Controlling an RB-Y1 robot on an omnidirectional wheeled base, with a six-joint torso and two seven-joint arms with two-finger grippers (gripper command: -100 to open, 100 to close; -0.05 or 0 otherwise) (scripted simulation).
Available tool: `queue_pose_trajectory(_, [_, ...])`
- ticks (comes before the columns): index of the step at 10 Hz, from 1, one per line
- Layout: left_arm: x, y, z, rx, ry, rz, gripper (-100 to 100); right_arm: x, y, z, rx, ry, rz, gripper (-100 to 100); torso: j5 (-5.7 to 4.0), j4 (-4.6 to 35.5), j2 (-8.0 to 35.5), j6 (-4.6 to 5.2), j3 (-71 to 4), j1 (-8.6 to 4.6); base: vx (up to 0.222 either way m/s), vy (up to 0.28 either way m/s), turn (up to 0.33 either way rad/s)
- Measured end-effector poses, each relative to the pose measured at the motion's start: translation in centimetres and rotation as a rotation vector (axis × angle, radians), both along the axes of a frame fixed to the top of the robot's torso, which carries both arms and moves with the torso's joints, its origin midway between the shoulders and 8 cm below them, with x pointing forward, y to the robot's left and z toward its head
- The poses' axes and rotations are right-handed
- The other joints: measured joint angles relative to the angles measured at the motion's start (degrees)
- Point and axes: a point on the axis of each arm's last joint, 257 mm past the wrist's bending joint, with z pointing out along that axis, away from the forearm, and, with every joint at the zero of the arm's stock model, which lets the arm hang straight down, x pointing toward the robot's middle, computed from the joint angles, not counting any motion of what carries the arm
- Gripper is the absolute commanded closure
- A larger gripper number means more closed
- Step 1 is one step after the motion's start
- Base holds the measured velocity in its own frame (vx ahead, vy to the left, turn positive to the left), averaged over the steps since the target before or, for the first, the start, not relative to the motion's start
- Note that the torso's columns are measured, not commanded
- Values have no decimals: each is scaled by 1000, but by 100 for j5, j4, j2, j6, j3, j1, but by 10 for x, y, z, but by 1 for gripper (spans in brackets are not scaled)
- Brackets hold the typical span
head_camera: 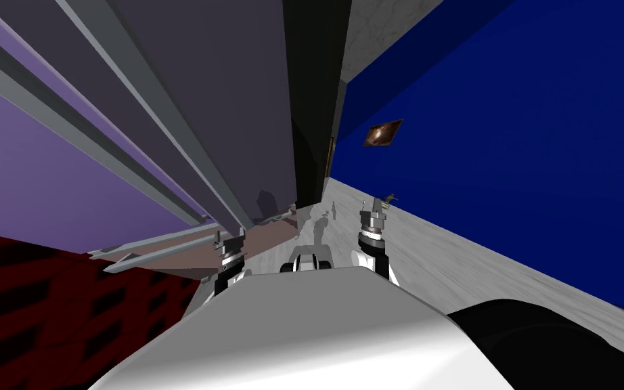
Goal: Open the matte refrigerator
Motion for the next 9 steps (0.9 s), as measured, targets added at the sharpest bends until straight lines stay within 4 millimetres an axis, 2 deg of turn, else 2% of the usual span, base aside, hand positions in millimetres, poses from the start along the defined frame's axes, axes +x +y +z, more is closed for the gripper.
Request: queue_pose_trajectory(9, [-57, -17, -8, -3, -109, 88, -100, 0, 0, 0, 0, 0, 0, 0, -11, 6, -22, 22, -13, -22, 64, -5, 9])
